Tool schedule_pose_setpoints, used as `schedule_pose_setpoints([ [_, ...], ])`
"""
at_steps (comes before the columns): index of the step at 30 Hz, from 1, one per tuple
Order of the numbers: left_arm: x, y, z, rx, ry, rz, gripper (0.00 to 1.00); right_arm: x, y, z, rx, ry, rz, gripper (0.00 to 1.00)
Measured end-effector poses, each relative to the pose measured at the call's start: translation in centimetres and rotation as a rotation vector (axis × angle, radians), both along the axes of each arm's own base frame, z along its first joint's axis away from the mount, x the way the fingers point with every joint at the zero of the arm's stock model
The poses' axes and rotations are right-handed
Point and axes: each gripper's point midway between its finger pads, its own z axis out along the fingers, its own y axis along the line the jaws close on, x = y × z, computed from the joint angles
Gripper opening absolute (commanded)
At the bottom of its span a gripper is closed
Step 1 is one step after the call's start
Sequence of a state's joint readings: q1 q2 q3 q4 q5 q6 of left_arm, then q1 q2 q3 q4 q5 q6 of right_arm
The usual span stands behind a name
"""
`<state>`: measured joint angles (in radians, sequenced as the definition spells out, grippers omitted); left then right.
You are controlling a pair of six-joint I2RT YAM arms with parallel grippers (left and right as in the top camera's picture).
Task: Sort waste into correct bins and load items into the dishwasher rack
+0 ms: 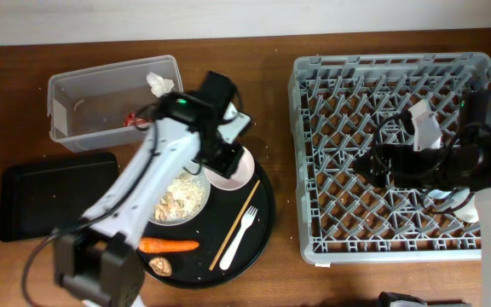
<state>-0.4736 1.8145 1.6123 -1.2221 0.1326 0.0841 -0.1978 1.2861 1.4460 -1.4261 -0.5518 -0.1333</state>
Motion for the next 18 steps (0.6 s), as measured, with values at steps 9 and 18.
schedule_pose_setpoints([
  [9,-1.2,0.3,-3.6,0.148,0.090,0.032,0.58,-0.2,0.1,-0.1,0.001,0.009,0.001,0.98],
  [18,0.7,11.2,-0.1,0.173,0.090,0.393,0.64,1.4,3.3,-0.8,-0.014,-0.008,0.115,0.98],
])
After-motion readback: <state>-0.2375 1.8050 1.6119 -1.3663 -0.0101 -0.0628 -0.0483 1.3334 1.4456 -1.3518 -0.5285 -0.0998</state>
